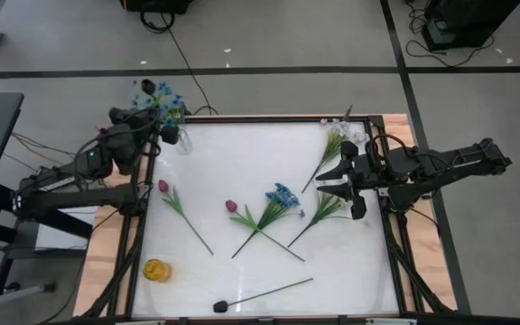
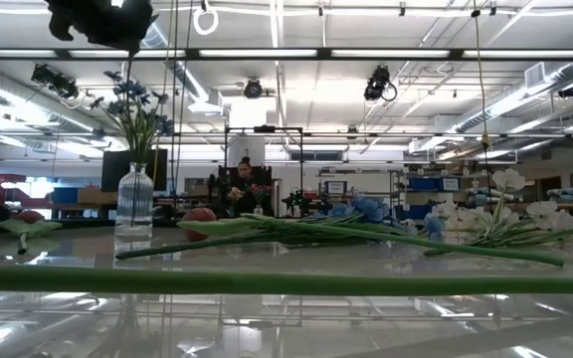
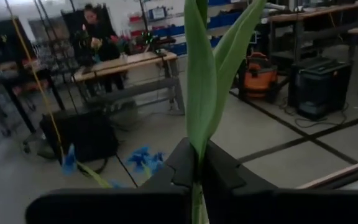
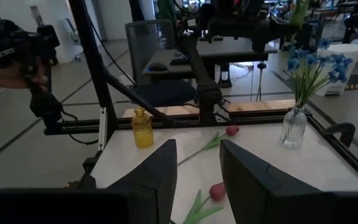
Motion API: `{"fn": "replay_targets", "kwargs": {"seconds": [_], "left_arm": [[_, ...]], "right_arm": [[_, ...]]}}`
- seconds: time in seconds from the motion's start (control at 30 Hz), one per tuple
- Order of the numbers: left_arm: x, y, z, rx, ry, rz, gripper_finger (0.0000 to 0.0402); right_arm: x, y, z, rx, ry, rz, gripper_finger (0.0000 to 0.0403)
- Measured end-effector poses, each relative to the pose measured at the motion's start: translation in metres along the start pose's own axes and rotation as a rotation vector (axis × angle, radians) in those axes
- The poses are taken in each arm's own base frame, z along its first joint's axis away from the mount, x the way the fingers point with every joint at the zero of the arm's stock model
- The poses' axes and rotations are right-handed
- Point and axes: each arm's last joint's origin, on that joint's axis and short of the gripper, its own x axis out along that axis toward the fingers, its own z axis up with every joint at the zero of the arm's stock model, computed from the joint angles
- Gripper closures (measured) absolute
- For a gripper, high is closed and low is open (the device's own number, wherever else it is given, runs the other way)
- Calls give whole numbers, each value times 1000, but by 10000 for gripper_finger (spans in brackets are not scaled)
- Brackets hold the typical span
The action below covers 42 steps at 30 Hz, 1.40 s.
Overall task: Sort flowers into vase by color
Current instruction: Put the right black tulip into the transparent vase
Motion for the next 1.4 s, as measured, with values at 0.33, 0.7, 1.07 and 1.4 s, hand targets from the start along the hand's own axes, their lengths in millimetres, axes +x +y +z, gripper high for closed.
{"fn": "replay_targets", "kwargs": {"seconds": [0.33, 0.7, 1.07, 1.4], "left_arm": [[7, -5, -27, -102, 57, 13, 381], [8, -6, -29, -122, 59, 36, 346], [20, 0, -22, -186, 8, 146, 340], [57, -2, -27, -184, 38, 150, 340]], "right_arm": [[0, -1, 3, 6, -33, -9, 271], [0, -1, 4, 38, -42, -17, 271], [0, -1, 8, 46, -89, -28, 271], [0, -1, 9, 64, -95, -44, 271]]}}
